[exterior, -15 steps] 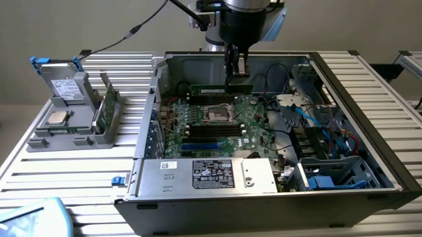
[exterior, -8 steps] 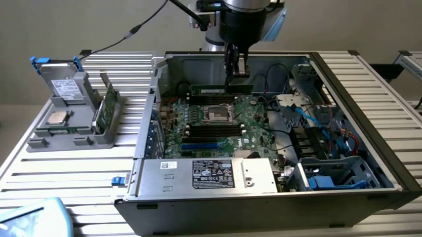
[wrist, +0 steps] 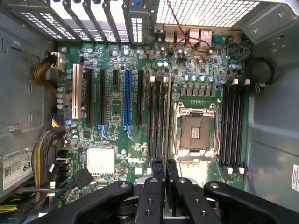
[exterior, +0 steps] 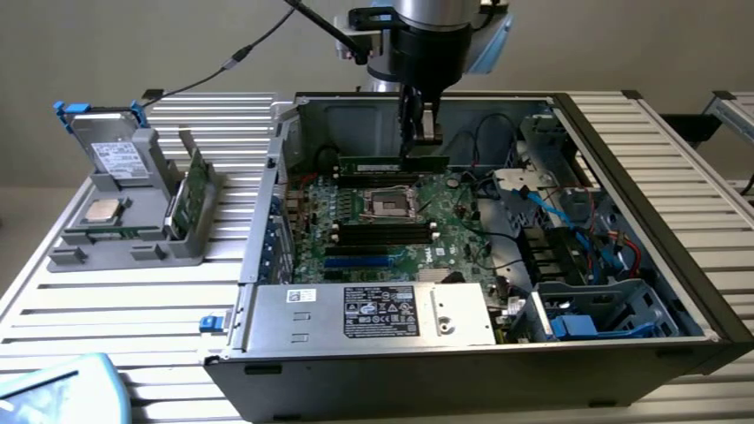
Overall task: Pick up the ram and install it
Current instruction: 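Insert the ram into the slot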
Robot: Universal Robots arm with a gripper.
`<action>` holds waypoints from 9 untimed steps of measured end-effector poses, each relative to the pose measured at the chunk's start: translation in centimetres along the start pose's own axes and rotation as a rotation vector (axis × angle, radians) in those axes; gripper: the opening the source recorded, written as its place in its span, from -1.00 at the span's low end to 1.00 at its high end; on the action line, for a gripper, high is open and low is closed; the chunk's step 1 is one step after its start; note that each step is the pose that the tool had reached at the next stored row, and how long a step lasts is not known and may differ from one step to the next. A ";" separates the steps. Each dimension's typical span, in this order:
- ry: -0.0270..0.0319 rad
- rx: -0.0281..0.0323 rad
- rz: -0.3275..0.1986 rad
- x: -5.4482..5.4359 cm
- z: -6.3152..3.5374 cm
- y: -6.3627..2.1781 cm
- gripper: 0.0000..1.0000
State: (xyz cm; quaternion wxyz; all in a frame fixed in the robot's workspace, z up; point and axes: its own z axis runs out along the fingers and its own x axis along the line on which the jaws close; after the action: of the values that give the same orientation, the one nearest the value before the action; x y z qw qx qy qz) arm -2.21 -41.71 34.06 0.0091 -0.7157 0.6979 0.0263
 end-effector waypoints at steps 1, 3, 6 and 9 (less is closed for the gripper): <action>0.0000 0.0000 0.000 0.0 0.18 0.17 -0.73; 0.0000 0.0015 0.001 0.0 0.56 0.43 -0.73; 0.0000 0.0033 0.005 0.0 1.11 1.00 -0.73; -0.0001 0.0033 0.007 0.0 1.67 1.21 -0.73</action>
State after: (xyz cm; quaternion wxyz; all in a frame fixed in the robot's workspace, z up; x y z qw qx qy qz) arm -3.46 -41.64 32.42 0.0102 -0.7131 0.7005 0.0252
